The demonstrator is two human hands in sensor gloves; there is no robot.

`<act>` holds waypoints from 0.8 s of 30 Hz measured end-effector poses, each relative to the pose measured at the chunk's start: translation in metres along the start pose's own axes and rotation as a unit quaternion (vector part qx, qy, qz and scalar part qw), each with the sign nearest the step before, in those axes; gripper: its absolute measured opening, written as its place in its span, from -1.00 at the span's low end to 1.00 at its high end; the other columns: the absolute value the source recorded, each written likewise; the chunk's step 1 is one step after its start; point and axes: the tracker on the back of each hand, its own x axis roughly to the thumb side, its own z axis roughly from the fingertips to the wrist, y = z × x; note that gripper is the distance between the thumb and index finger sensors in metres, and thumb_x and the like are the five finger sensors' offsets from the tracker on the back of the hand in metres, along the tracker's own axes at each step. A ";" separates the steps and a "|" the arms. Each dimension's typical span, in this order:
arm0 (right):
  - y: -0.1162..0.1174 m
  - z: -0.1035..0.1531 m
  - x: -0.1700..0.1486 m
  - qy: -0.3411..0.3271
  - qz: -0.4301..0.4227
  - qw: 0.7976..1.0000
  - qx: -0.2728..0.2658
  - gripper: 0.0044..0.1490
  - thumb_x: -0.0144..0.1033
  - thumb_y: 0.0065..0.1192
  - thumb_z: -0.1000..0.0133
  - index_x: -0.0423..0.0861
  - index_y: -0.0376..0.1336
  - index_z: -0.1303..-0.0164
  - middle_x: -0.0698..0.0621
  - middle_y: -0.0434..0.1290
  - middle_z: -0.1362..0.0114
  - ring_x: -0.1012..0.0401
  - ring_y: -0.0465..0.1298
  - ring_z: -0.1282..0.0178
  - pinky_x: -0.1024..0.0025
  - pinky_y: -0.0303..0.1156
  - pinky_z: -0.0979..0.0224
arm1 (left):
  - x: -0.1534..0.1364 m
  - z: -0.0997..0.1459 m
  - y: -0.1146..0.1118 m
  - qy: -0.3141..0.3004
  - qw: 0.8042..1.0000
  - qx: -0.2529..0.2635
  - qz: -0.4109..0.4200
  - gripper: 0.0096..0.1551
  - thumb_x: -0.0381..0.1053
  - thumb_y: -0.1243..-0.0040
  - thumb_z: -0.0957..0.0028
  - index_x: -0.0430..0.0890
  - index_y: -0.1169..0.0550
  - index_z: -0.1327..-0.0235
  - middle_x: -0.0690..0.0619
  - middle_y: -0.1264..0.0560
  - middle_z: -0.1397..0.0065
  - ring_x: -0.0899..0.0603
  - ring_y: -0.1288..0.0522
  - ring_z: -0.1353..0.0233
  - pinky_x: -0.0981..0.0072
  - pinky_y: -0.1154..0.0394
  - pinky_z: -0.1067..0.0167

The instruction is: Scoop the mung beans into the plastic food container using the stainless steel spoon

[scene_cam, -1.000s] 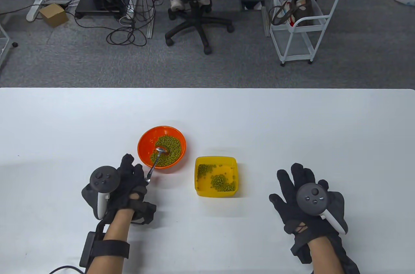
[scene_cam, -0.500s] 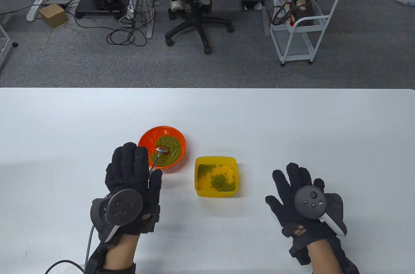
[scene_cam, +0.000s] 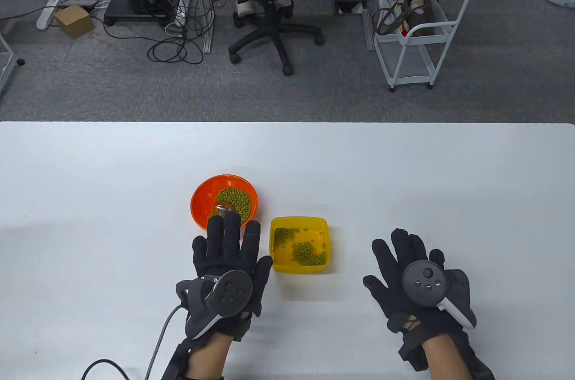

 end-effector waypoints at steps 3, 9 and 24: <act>0.001 -0.001 0.001 0.001 0.002 1.000 0.002 -0.04 0.29 0.00 -0.17 0.23 -0.29 -0.64 0.12 -0.60 -0.65 -0.02 -0.55 -0.67 -0.26 -0.71 -0.43 | -0.002 0.003 -0.012 -0.011 1.000 -0.010 -0.022 -0.14 0.39 0.15 0.00 0.26 0.01 -0.59 -0.01 0.20 -0.75 -0.35 0.21 -0.71 -0.51 0.17 -0.48; 0.002 -0.001 0.001 0.003 0.003 1.000 0.009 -0.04 0.29 0.00 -0.17 0.23 -0.29 -0.64 0.12 -0.60 -0.65 -0.02 -0.55 -0.67 -0.26 -0.71 -0.43 | -0.009 0.000 -0.031 0.000 0.998 -0.059 -0.036 -0.14 0.39 0.15 0.00 0.27 0.04 -0.58 0.00 0.23 -0.74 -0.35 0.24 -0.71 -0.50 0.20 -0.48; 0.010 -0.008 0.004 0.001 0.014 0.999 0.035 -0.04 0.29 0.00 -0.17 0.23 -0.29 -0.64 0.12 -0.60 -0.66 -0.02 -0.55 -0.67 -0.26 -0.71 -0.43 | -0.027 -0.001 -0.030 0.023 0.998 -0.057 -0.027 -0.14 0.36 0.12 -0.01 0.23 0.02 -0.58 -0.03 0.18 -0.74 -0.37 0.19 -0.71 -0.50 0.18 -0.47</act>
